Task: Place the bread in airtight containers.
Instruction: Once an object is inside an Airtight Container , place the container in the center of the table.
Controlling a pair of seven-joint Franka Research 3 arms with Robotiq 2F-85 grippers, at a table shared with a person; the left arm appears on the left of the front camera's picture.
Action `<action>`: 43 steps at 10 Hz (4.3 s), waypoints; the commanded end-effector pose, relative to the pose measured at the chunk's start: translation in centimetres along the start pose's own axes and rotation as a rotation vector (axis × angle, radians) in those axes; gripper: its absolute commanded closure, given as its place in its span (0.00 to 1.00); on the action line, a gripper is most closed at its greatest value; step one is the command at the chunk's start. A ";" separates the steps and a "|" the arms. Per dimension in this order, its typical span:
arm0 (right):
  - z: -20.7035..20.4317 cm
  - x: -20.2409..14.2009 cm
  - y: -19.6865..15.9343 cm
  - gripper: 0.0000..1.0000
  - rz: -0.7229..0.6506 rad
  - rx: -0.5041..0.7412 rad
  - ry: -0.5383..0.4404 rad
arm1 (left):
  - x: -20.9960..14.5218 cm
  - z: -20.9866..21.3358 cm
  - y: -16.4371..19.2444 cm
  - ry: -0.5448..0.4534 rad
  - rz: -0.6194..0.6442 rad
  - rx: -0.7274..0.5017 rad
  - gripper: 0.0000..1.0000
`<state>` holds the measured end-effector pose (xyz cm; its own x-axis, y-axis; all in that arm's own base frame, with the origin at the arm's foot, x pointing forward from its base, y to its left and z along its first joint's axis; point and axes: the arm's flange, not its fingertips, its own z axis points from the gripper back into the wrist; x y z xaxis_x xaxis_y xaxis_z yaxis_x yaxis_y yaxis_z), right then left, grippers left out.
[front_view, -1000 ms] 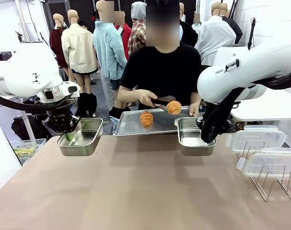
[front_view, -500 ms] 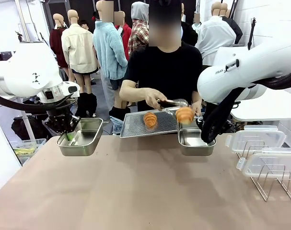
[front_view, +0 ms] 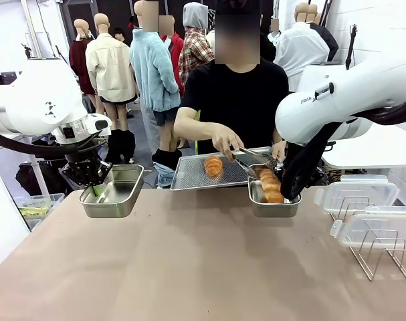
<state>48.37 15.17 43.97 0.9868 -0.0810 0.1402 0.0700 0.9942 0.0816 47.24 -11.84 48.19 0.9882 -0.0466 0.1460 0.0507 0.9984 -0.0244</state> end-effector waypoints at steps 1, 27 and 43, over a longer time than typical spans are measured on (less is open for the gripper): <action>0.3 0.0 0.1 1.00 -0.004 -0.008 -0.010 | 0.1 0.3 0.0 -0.011 -0.001 0.001 1.00; -2.5 0.0 0.4 1.00 -0.055 -0.019 -0.032 | 0.1 0.3 0.0 -0.011 -0.001 0.001 1.00; -12.4 1.4 1.6 0.36 0.001 -0.036 0.064 | 0.1 0.3 0.0 -0.011 -0.001 0.001 1.00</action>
<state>51.45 17.11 31.84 0.9951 -0.0679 0.0711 0.0627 0.9953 0.0738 47.24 -11.85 48.18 0.9882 -0.0467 0.1460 0.0508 0.9984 -0.0243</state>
